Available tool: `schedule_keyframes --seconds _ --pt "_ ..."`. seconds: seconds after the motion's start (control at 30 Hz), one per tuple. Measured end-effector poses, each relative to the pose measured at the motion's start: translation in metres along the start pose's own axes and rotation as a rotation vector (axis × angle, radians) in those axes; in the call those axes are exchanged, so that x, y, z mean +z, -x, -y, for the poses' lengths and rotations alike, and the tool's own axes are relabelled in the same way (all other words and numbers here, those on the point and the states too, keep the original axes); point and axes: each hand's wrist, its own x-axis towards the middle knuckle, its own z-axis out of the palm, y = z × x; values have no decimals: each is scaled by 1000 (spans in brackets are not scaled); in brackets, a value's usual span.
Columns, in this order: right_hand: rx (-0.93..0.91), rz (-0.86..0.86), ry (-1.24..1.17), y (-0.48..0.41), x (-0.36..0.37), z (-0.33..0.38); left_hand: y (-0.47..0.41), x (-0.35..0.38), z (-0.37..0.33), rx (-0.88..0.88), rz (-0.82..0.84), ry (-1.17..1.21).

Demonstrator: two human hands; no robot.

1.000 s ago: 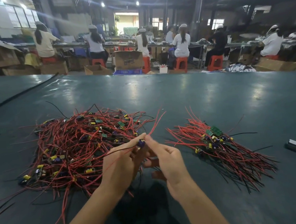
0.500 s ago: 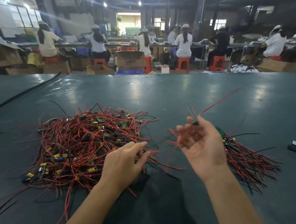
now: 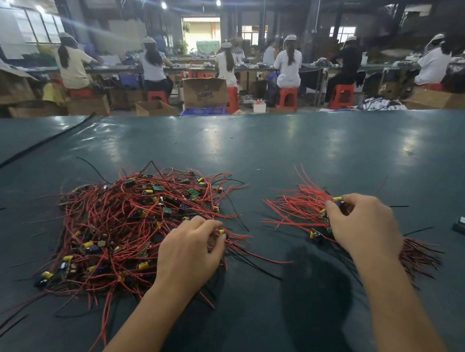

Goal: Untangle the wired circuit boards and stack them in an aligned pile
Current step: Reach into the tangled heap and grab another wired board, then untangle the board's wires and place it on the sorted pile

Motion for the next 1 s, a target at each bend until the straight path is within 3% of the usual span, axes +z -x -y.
schedule_keyframes --seconds 0.17,0.4,0.7,0.83,1.0 --pt "-27 58 230 4 14 -5 2 5 7 -72 103 -45" --pt "-293 -9 40 30 36 17 3 7 10 -126 209 -87" --pt "-751 308 -88 75 81 44 -1 4 11 -185 168 -162" --pt "-794 381 -3 79 90 42 -1 6 13 -260 156 -156" --pt "-698 415 108 79 95 40 -2 5 13 -309 198 -249"
